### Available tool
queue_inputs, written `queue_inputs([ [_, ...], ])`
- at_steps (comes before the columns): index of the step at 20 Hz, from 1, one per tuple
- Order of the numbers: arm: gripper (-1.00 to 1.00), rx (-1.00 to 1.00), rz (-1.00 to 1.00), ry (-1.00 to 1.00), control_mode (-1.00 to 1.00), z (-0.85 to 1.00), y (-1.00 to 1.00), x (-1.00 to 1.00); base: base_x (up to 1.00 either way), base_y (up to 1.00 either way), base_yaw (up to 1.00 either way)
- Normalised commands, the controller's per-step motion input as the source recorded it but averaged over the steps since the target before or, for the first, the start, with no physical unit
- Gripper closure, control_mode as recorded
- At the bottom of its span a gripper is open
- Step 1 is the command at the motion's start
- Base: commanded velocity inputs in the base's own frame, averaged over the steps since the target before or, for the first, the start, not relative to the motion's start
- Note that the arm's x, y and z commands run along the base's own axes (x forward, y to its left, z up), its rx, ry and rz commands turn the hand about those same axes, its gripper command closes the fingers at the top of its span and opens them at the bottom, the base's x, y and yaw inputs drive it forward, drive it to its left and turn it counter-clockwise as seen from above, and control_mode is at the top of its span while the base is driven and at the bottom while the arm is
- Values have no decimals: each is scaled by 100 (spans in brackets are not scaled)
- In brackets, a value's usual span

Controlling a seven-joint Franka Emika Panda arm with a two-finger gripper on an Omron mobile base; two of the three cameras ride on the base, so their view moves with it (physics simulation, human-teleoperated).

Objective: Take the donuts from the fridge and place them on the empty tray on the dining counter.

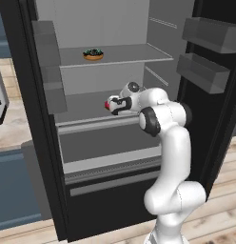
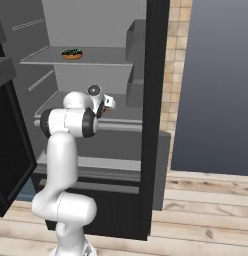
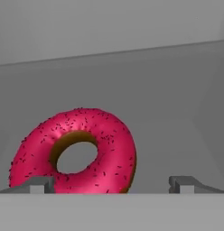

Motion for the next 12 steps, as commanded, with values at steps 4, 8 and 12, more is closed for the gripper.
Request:
queue_inputs([
  [4, -100, 0, 0, 0, -100, -15, 6, 40, 0, 0, 0],
  [8, -100, 0, 0, 0, -100, -18, 9, 37, 0, 0, 0],
  [12, -100, 0, 0, 1, -100, -24, 6, 30, 0, 0, 0],
])
